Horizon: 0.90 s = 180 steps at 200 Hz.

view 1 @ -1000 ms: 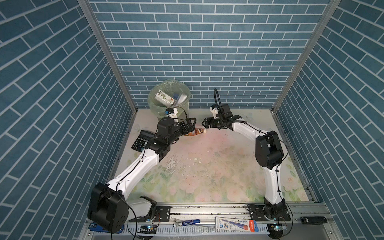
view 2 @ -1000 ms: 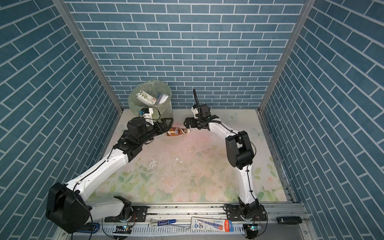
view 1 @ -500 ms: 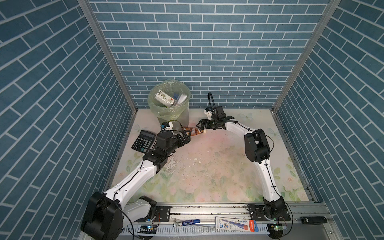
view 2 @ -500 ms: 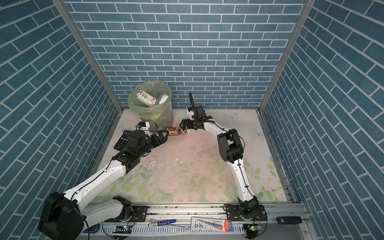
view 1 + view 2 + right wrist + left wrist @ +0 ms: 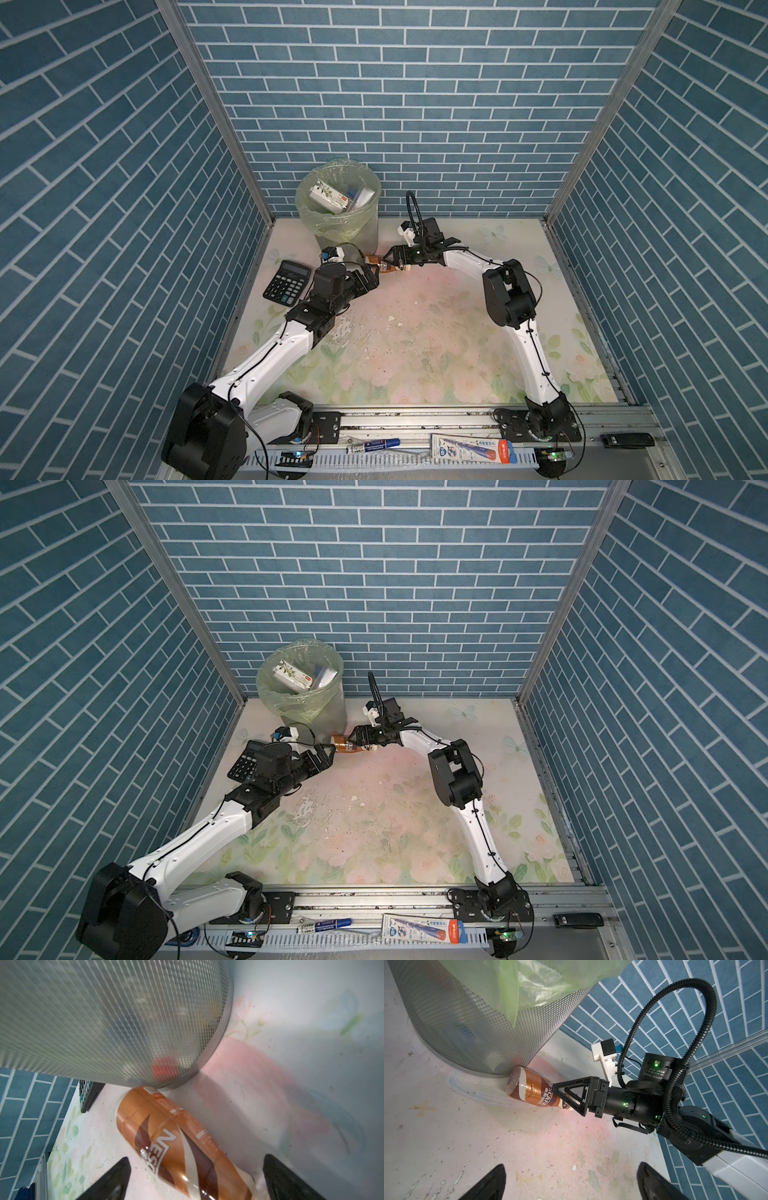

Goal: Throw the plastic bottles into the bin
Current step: 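Lower the left arm back while right gripper moves to the Nescafe bottle, then lower the right gripper onto the Nescafe bottle and close it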

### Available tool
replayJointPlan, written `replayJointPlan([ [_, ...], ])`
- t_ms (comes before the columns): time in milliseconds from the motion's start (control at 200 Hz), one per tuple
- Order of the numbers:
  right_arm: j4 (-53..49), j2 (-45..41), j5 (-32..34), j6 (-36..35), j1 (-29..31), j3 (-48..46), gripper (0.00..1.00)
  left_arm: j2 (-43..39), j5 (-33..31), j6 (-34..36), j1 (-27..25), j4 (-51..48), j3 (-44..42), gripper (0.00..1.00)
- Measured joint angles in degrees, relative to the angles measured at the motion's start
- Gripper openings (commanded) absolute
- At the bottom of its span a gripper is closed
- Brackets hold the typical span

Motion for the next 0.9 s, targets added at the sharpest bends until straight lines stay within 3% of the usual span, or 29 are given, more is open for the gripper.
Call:
replayJointPlan([
  [370, 2.8, -8.9, -0.1, 1.1, 1.9, -12.2, 0.99, -0.1, -1.0, 0.2, 1.2, -1.0, 0.0, 0.99],
  [900, 0.9, -13.2, 2.7, -3.7, 5.9, -16.7, 0.99, -0.9, -1.5, 0.2, 2.1, -2.9, 0.0, 0.99],
])
